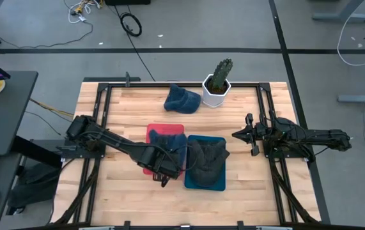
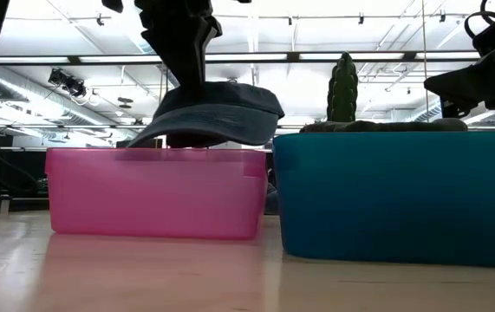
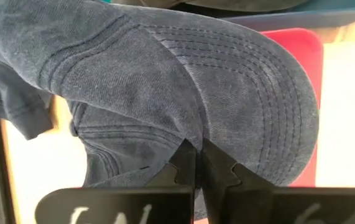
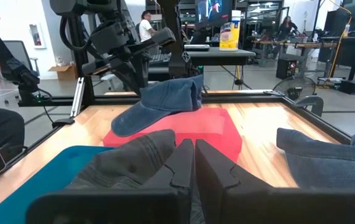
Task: Pick & Place hat
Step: Put the bottom blue cap into the red bin, then put the blue cap into the red bin
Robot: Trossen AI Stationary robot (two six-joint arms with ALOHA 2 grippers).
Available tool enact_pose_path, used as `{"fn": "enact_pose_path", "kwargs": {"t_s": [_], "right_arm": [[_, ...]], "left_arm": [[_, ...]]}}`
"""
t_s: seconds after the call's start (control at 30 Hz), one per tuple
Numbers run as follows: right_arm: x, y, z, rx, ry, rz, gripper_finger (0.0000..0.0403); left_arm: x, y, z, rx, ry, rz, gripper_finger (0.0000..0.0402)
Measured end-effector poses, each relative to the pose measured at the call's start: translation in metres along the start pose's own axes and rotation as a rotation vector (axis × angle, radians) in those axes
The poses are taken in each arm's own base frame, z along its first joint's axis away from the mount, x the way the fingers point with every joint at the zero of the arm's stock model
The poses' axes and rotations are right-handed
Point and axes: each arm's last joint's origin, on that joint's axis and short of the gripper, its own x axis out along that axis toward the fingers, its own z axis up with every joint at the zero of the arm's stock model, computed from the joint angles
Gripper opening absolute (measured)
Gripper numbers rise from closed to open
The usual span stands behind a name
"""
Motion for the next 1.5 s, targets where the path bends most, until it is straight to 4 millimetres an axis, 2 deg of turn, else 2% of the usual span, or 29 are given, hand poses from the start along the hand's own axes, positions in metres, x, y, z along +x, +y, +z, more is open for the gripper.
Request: {"fn": "enact_pose_path", "kwargs": {"t_s": [0.4,0.6,0.9,1.03,1.33,1.5], "right_arm": [[0.0,0.0,0.0,0.0,0.0,0.0,0.0021],[0.0,0.0,0.0,0.0,0.0,0.0,0.0021],[0.0,0.0,0.0,0.0,0.0,0.0,0.0021],[0.0,0.0,0.0,0.0,0.0,0.0,0.0021],[0.0,0.0,0.0,0.0,0.0,0.0,0.0021],[0.0,0.0,0.0,0.0,0.0,0.0,0.0021]], "left_arm": [[0.0,0.0,-0.005,-0.036,0.059,-0.043,0.0008],[0.0,-0.001,-0.006,-0.06,0.072,-0.064,0.003],[0.0,0.0,-0.008,-0.091,0.103,-0.091,0.004],[0.0,0.0,-0.009,-0.097,0.12,-0.084,0.0068],[0.002,0.006,-0.009,-0.108,0.127,-0.069,0.0169],[0.005,0.017,-0.007,-0.108,0.118,-0.008,0.0191]]}}
